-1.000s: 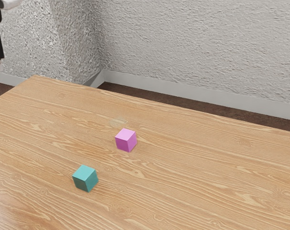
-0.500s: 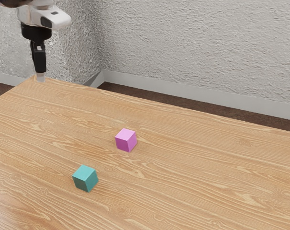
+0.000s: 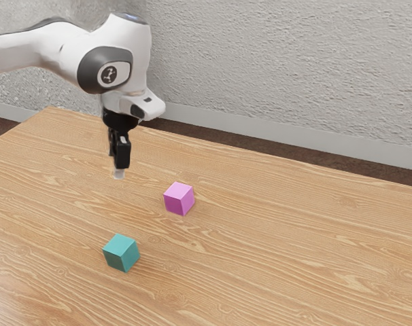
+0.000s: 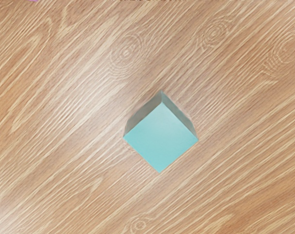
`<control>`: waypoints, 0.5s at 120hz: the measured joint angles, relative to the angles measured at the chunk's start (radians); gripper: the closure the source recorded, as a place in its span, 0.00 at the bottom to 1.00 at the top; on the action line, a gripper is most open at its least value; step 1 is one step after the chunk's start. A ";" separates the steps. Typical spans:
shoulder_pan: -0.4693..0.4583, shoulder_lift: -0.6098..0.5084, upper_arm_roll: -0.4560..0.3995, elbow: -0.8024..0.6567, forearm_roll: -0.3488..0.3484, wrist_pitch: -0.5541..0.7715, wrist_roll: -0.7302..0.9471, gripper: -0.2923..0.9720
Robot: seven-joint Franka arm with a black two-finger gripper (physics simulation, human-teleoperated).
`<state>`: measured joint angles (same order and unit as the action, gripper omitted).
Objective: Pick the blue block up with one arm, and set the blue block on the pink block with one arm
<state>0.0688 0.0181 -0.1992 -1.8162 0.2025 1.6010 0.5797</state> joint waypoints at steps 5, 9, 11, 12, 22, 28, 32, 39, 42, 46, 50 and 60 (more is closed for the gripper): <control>0.005 0.007 -0.001 -0.020 0.000 0.027 -0.022 0.23; 0.007 0.016 -0.001 -0.037 -0.001 0.049 -0.039 0.23; 0.009 0.019 -0.001 -0.053 -0.001 0.063 -0.047 0.23; 0.009 0.021 -0.001 -0.061 -0.001 0.070 -0.051 0.23; 0.018 0.030 -0.001 -0.122 -0.003 0.137 -0.097 0.23; 0.026 0.026 -0.007 -0.137 -0.004 0.167 -0.126 0.23; 0.029 0.024 -0.009 -0.153 -0.005 0.185 -0.146 0.23; 0.033 0.024 -0.011 -0.220 -0.020 0.235 -0.180 0.23; 0.036 0.026 -0.012 -0.247 -0.029 0.258 -0.194 0.23; 0.041 0.027 -0.012 -0.277 -0.040 0.288 -0.212 0.23; 0.049 0.029 -0.012 -0.304 -0.052 0.317 -0.230 0.23; 0.079 0.031 -0.012 -0.364 -0.082 0.383 -0.273 0.23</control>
<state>0.1481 0.0496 -0.2117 -2.1798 0.1207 1.9837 0.3067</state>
